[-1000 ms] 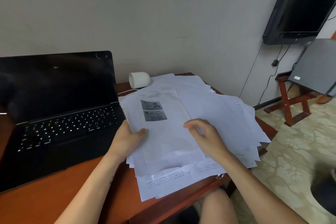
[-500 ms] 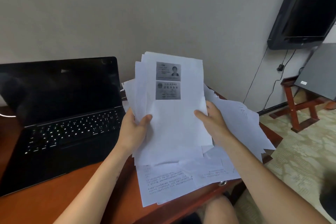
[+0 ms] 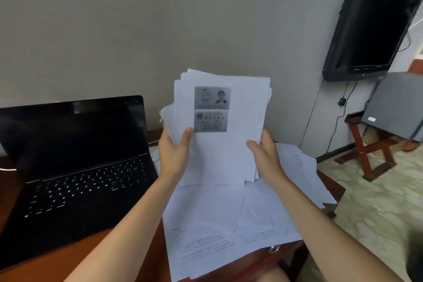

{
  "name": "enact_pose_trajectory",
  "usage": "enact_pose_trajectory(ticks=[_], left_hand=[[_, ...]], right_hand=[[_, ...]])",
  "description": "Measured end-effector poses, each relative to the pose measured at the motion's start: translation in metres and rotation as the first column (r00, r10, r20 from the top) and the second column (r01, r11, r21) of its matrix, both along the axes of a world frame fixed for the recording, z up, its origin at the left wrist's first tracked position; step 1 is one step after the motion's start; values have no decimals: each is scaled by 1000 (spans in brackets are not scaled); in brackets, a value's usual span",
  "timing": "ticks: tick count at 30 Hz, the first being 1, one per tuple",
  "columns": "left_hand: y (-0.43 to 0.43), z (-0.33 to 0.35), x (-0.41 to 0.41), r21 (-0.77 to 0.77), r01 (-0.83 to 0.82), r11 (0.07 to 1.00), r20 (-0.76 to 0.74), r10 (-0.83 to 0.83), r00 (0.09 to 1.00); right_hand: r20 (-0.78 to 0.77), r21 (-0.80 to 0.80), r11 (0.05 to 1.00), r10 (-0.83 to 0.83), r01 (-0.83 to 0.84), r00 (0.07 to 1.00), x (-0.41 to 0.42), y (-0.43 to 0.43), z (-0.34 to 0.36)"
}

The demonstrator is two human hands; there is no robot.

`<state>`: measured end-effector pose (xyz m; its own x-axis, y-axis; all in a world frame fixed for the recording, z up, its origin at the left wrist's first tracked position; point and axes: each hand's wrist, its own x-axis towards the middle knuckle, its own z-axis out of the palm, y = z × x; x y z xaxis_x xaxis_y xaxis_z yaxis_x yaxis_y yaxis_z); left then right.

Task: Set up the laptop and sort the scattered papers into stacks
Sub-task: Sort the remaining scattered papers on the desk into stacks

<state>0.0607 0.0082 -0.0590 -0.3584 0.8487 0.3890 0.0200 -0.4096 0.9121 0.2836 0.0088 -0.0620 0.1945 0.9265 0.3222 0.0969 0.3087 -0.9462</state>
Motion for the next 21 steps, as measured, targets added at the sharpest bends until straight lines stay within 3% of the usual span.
enact_pose_trajectory(ticks=[7, 16, 21], left_hand=[[-6, -2, 0, 43, -37, 998, 121, 31, 992], [1, 10, -6, 50, -11, 999, 52, 9, 999], [1, 28, -10, 130, 26, 991, 18, -29, 999]], right_hand=[[80, -42, 998, 59, -56, 995, -10, 3, -11], [111, -11, 999, 37, -36, 993, -11, 0, -9], [111, -1, 998, 55, -55, 992, -5, -2, -5]])
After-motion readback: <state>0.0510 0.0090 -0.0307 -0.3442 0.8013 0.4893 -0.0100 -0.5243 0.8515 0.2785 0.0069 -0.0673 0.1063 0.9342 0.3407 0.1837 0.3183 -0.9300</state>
